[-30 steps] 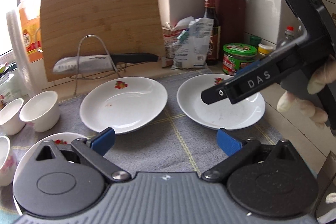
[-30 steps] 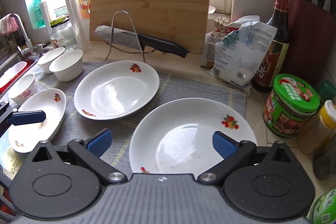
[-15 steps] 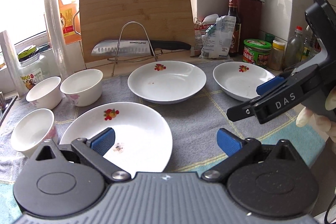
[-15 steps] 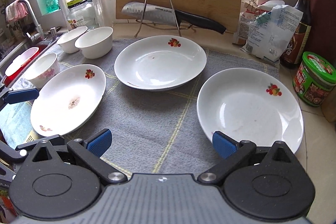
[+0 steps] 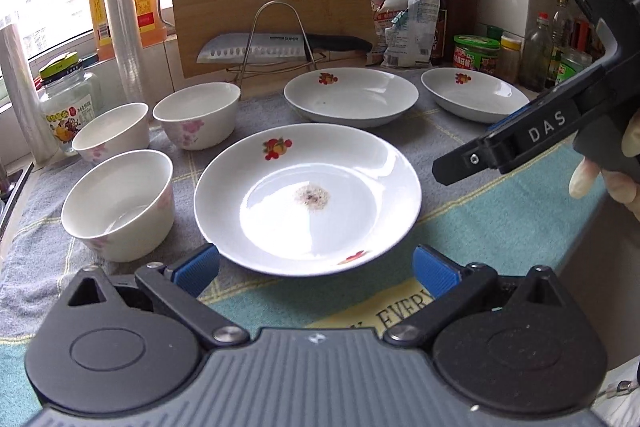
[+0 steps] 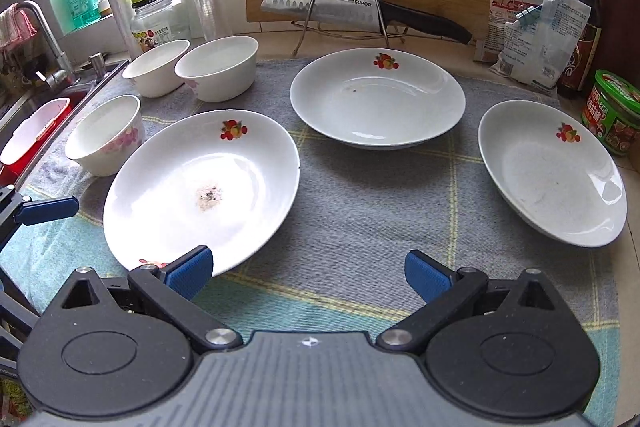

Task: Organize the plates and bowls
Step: 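Move the right tool to the brown-stained white plate, then grasp the rim of the brown-stained plate with the right tool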

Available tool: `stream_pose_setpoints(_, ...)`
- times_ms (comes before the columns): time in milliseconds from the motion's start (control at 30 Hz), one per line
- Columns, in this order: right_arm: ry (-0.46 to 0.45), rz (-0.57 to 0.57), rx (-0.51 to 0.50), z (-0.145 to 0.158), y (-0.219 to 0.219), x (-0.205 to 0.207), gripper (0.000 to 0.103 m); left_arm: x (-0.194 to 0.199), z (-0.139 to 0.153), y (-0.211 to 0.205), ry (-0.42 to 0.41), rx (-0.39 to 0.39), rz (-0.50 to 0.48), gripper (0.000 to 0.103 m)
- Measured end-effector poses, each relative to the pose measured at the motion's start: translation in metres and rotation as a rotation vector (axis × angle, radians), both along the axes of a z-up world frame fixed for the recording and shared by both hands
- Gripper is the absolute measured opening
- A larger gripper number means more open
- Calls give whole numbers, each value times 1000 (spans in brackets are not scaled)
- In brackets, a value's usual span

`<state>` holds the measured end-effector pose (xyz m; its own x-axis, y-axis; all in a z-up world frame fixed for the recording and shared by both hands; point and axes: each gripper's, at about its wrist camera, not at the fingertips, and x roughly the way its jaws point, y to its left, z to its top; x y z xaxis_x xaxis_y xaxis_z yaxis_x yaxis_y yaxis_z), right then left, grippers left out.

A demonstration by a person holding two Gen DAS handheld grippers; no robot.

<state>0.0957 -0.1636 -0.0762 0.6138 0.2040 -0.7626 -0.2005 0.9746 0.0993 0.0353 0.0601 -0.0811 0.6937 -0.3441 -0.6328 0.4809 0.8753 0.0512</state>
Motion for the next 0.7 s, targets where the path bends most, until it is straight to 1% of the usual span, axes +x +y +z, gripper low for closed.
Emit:
stream_pose_setpoints(133,13,-7,-2,0,11,0,103,4,-10,8,28,22,0,102)
stream_pose_setpoints(267,28,4,-15,-2,18,5,103,8,-20,14,62,19,-5,102)
stream_pose_setpoints(533,84,81,-17,-21,28,23,103,17,-34,11,102,46,2,102)
stream_pose_setpoints(700,109,109,-4,-27,31,34,103,22,-36,11,119,31,-6,102)
